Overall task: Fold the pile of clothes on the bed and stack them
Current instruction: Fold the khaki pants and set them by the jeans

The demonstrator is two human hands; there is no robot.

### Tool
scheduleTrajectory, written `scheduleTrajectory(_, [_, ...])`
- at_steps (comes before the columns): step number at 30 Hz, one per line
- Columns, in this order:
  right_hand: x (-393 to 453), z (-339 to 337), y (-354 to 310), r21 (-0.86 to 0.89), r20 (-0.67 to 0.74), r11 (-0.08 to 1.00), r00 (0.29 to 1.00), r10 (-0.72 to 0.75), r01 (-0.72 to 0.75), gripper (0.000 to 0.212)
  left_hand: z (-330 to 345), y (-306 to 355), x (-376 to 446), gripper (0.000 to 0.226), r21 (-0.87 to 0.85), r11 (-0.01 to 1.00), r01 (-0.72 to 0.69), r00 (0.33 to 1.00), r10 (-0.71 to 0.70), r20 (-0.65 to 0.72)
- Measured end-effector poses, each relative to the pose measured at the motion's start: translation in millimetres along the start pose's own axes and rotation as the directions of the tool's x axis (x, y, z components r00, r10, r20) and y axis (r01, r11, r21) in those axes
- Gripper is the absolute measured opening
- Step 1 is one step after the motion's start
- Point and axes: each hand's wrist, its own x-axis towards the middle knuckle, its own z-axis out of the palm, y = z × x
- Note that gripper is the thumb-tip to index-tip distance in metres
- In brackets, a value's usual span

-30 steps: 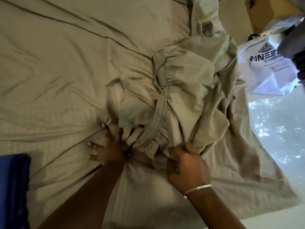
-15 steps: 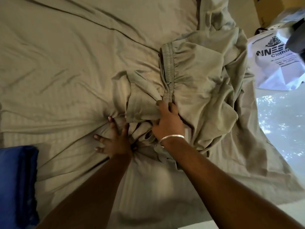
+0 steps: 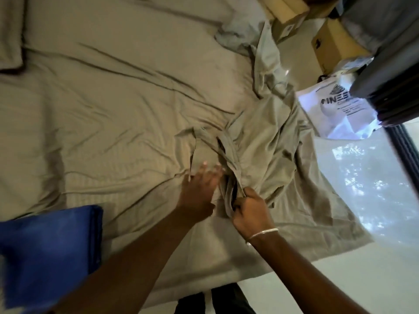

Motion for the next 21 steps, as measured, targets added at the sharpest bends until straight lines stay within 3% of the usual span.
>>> scheduleTrajectory(2, [-24, -25, -12, -0.017, -0.007, 0.994, 0.994, -0.108, 0.107, 0.03, -30, 16, -17, 0.056, -0.013, 0.948, -0.318, 0.923, 0.306, -0.231])
scheduleTrajectory(4, [-51, -64, -30, -0.08, 0.083, 0.985, 0.986, -0.145, 0.151, 0.025, -73, 35, -43, 0.034, -0.136, 0.892, -0.431, 0.874, 0.376, -0.308])
scheduleTrajectory(7, [-80, -112, -49, -0.162, 0.085, 0.943, 0.956, -0.279, 0.29, 0.003, -107, 63, -73, 0.022, -0.243, 0.872, -0.425, 0.9, 0.378, -0.217])
scheduleTrajectory(11, [-124, -206, -103, -0.18, 0.075, 0.886, 0.904, -0.421, 0.428, 0.005, -154, 79, -109, 0.022, -0.596, 0.758, -0.263, 0.964, 0.236, -0.125])
scheduleTrajectory(14, [-147, -276, -138, -0.192, -0.032, 0.864, 0.877, -0.48, 0.466, 0.008, -178, 66, -126, 0.021, -0.719, 0.675, -0.168, 0.98, 0.196, -0.046])
scheduleTrajectory(17, [-180, -350, -170, -0.242, -0.182, 0.821, 0.807, -0.561, 0.517, 0.013, -213, 40, -141, 0.046, -0.673, 0.738, -0.053, 0.988, 0.139, 0.074])
scheduleTrajectory(21, [-212, -421, -187, -0.37, -0.252, 0.758, 0.727, -0.639, 0.537, 0.016, -254, -10, -148, 0.031, -0.462, 0.887, -0.015, 0.993, 0.066, 0.093])
